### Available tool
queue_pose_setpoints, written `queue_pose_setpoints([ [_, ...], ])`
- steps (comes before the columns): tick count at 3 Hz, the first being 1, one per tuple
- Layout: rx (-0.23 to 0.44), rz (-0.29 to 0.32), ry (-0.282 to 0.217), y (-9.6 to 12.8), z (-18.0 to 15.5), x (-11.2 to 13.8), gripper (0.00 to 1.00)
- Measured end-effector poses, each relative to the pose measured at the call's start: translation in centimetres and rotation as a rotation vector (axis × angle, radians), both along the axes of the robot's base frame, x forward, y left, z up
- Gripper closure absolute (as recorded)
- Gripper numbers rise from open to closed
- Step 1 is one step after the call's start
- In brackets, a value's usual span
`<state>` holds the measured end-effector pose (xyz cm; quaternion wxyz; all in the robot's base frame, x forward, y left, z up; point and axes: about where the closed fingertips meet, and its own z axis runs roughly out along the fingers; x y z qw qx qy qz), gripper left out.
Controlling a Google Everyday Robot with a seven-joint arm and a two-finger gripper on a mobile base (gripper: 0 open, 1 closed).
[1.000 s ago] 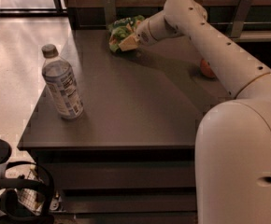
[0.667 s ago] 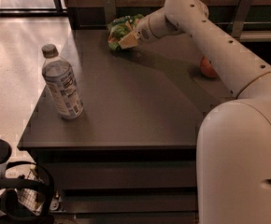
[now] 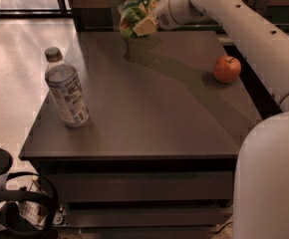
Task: Move green rice chip bag near blue plastic bottle
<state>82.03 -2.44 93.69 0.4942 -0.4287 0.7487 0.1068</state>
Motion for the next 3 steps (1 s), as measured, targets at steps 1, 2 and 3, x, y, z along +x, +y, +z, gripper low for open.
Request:
queue_pose_setpoints([
  [1, -0.03, -0.057, -0.057, -3.4, 4.6, -3.3, 1.0],
  [2, -0.063, -0.085, -0.059, -6.7, 8.4, -8.7, 1.0],
  [3, -0.1, -0.034, -0.002, -8.8, 9.8, -14.7, 1.0],
])
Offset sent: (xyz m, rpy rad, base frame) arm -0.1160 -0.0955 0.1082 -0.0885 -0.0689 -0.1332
